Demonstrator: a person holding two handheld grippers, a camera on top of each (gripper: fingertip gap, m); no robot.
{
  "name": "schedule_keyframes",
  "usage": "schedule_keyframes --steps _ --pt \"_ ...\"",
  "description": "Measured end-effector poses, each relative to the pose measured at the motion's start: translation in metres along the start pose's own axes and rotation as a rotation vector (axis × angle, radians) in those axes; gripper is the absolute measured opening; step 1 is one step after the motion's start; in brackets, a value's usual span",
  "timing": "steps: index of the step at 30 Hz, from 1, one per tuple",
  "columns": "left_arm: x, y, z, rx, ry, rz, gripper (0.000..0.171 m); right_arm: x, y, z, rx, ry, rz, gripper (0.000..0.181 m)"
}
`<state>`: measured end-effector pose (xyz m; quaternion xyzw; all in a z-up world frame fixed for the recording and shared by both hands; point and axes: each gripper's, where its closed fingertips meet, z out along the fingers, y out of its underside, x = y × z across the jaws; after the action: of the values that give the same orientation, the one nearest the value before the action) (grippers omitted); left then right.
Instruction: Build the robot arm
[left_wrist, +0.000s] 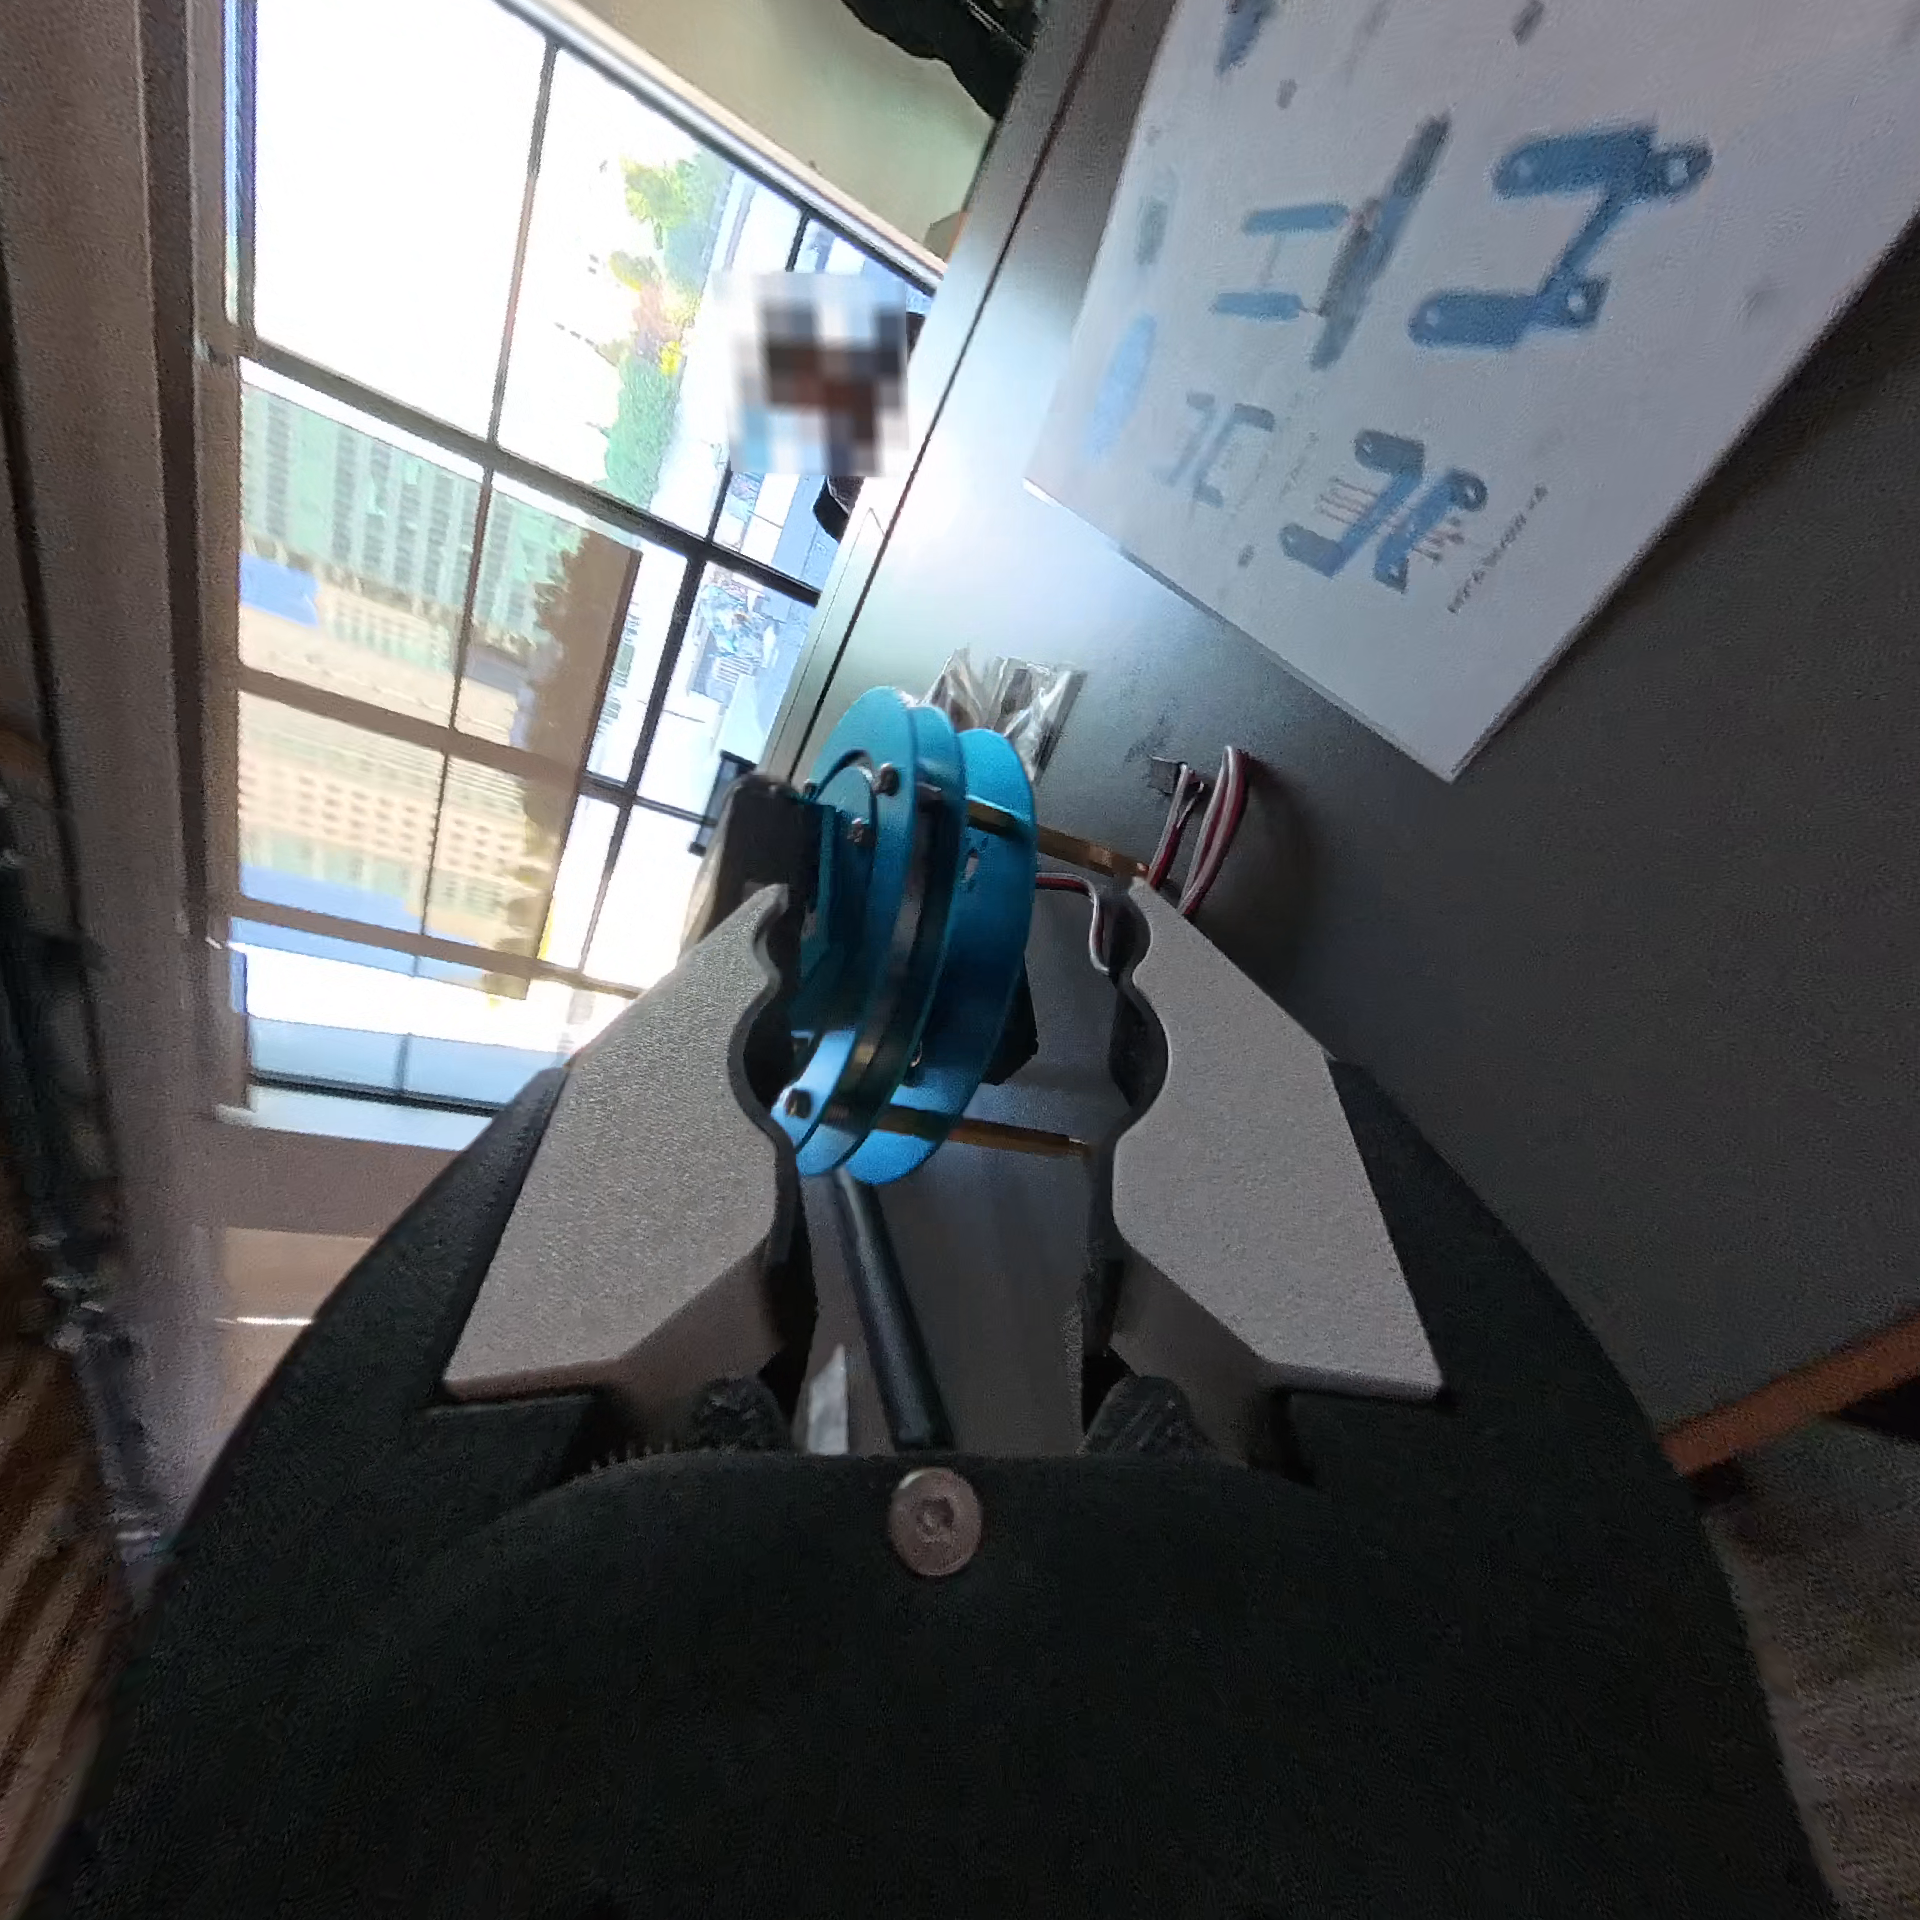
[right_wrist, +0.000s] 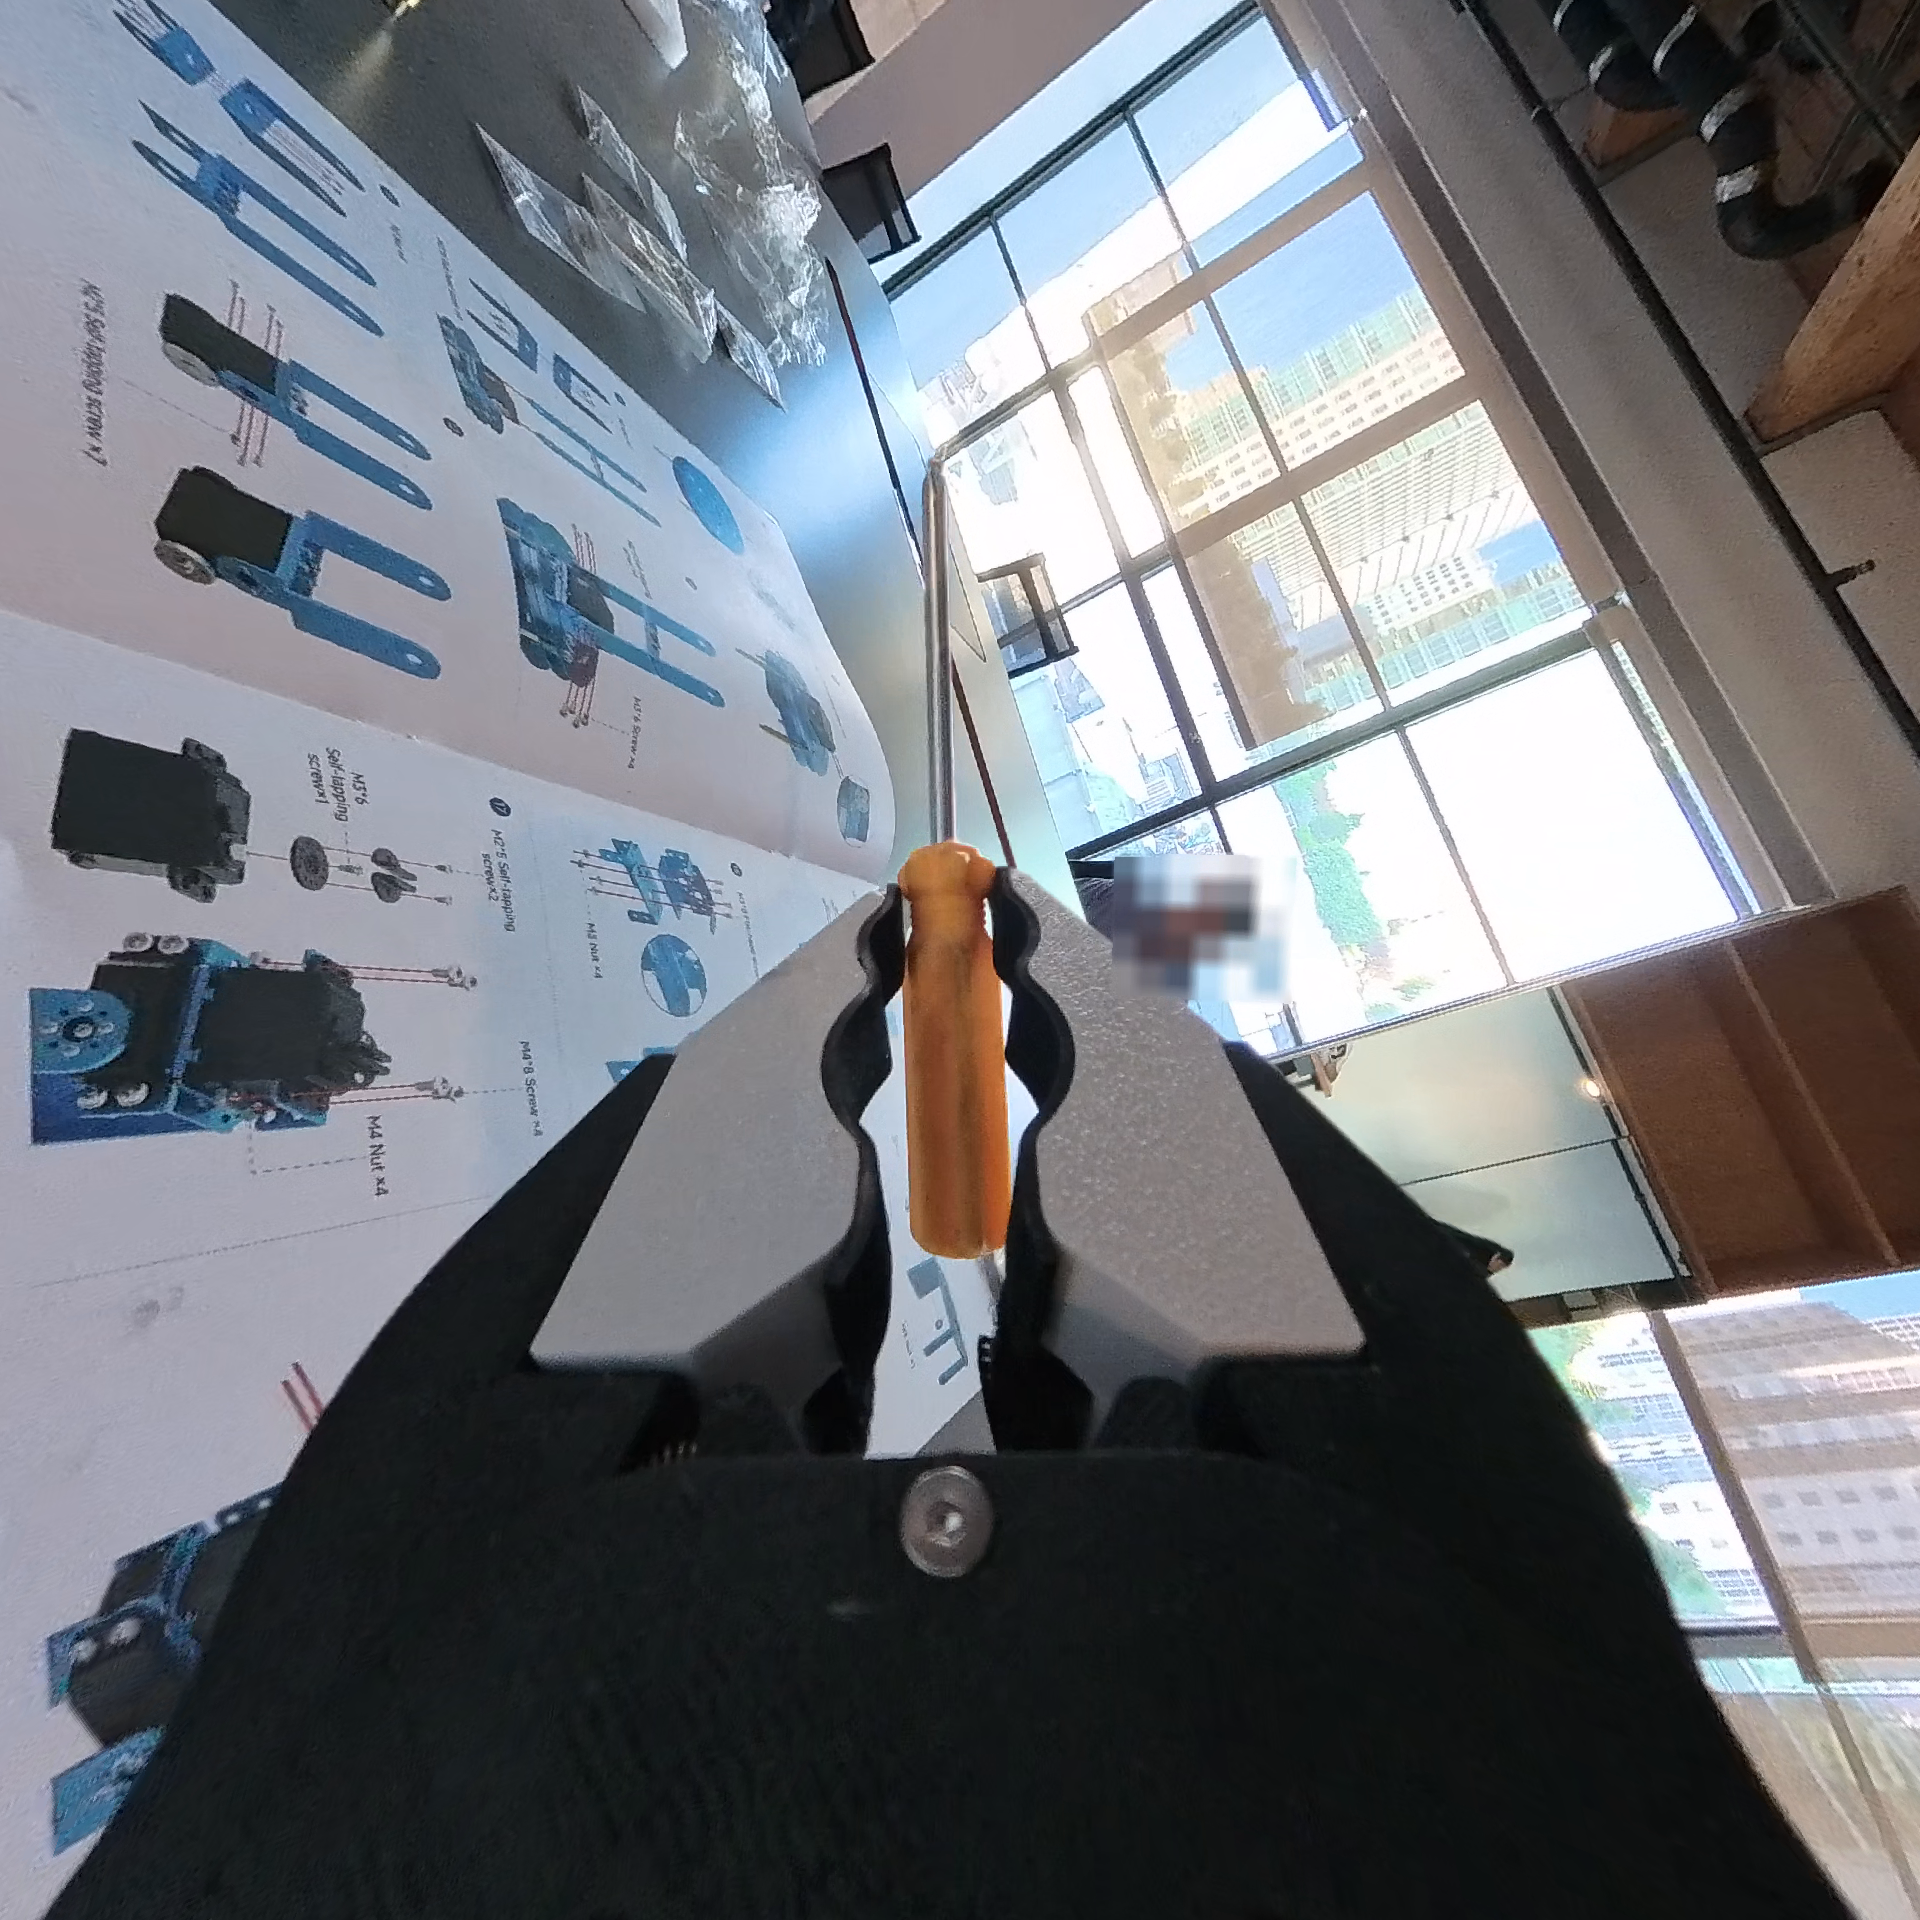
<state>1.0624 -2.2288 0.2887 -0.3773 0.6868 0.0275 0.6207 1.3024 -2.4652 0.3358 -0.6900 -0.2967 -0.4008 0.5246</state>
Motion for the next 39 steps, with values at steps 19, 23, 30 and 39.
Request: schedule_keyframes --steps 19,23,30,39 --pt "-0.005 0.019 0.005 0.031 -0.122 0.234 0.033 -0.002 -0.006 -0.004 0.001 0.007 -0.041 0.015" --pt "-0.009 0.036 -0.016 0.060 -0.080 0.059 0.038 -0.001 -0.004 -0.003 -0.002 0.003 -0.030 0.015" --pt "-0.044 0.063 -0.052 0.013 -0.073 -0.995 0.077 -0.002 -0.005 -0.003 -0.003 0.001 -0.023 0.015" --pt "-0.052 0.053 -0.032 0.089 -0.046 -1.213 0.135 -0.007 -0.009 -0.004 0.015 -0.021 -0.020 0.015"
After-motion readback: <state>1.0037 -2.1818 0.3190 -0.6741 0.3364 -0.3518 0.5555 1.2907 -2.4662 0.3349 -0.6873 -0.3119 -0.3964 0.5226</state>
